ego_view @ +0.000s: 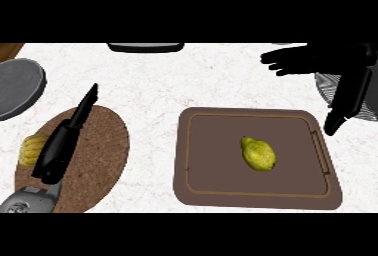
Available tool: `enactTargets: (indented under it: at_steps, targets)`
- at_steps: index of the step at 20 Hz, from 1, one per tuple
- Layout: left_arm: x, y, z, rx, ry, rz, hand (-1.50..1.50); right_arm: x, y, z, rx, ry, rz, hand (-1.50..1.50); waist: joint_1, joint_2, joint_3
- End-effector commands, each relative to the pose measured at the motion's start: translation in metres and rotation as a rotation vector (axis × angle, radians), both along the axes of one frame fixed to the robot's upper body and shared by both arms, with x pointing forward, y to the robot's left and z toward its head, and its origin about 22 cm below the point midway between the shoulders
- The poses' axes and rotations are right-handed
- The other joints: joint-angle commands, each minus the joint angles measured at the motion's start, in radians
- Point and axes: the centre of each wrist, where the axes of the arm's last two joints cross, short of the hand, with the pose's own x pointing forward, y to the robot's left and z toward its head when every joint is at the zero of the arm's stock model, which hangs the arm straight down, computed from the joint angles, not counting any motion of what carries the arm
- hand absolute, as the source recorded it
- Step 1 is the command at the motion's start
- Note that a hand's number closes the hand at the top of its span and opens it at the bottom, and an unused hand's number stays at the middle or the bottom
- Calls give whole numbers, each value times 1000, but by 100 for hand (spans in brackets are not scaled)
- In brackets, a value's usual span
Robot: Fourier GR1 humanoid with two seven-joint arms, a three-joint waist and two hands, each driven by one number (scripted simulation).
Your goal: Pick the pear from the tray and place it in the tiered basket
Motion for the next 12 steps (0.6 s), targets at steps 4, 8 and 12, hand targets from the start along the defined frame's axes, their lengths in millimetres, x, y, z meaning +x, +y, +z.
enactTargets:
  at_steps: [4, 8, 12]
  targets:
    - [-16, 9, 0, 5, -16, 7, 0, -25, 40, -9, -156, -9, 68, -150, -9, -5, 0]
    - [-5, -13, -3, 5, -12, 12, 0, -26, 48, -22, -273, -41, 84, -150, -8, 0, 1]
    - [-11, 16, 0, -3, -9, -1, 0, -23, 49, -23, -338, -23, 63, -150, -2, 0, 0]
